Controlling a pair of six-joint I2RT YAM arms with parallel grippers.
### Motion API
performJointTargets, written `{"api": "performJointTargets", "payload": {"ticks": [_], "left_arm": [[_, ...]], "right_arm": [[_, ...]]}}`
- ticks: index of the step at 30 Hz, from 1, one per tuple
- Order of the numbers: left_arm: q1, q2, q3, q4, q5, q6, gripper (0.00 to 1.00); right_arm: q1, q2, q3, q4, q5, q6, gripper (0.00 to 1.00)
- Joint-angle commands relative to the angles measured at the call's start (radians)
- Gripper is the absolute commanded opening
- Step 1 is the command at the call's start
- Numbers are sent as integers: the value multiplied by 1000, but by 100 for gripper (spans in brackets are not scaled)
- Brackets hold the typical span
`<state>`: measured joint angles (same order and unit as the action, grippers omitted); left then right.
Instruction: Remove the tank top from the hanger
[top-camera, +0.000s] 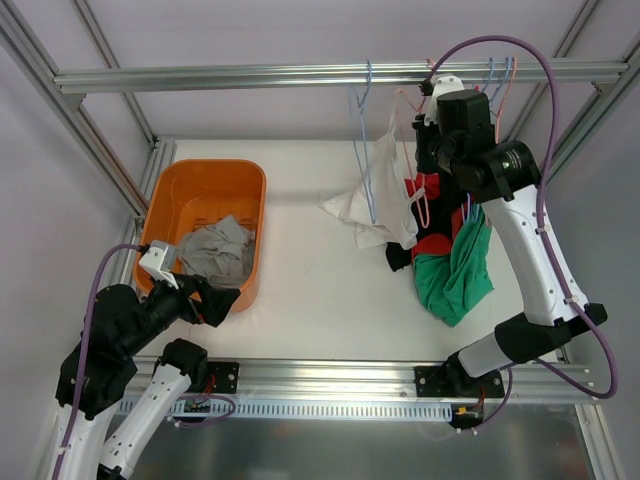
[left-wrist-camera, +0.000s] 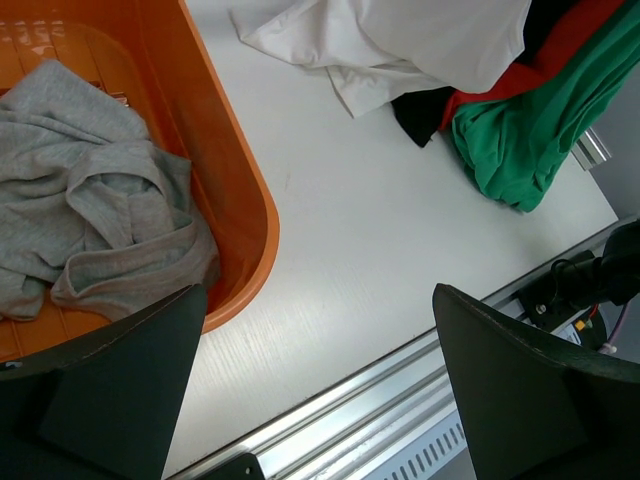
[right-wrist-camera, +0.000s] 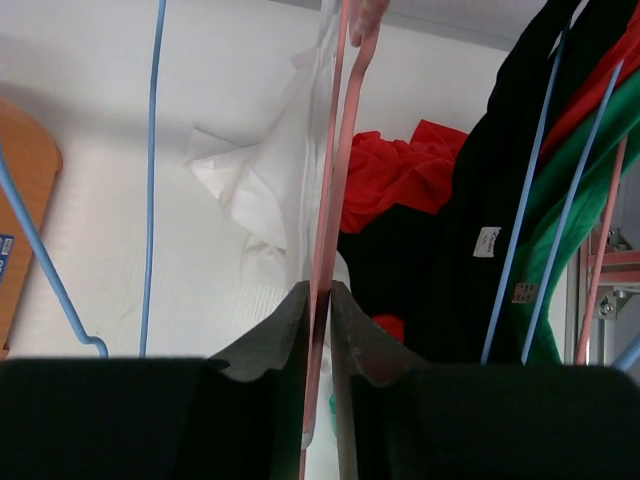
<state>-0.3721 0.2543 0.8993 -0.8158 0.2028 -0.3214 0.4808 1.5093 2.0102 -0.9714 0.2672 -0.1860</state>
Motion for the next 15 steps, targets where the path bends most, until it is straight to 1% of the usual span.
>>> {"api": "performJointTargets", "payload": {"ticks": [1,2,4,5,15], "left_arm": [[2,-15,-16,56,27,-4,99],[2,-15,-19,60,27,-5,99],[2,-12,-19,58,26,-7,99],[1,-10,-19,58,26,-7,99],[2,-13,-26,63,27,-16,99]], "right_arm": [[-7,-21,1,68,-46,10,16],[-8,-24,-2,79,-62,14,10],[-8,-27,-8,89,-68,29,5],[-7,-31,-8,97,-74,40,0],[-7,-141,-22,211,-102,77,0]]}}
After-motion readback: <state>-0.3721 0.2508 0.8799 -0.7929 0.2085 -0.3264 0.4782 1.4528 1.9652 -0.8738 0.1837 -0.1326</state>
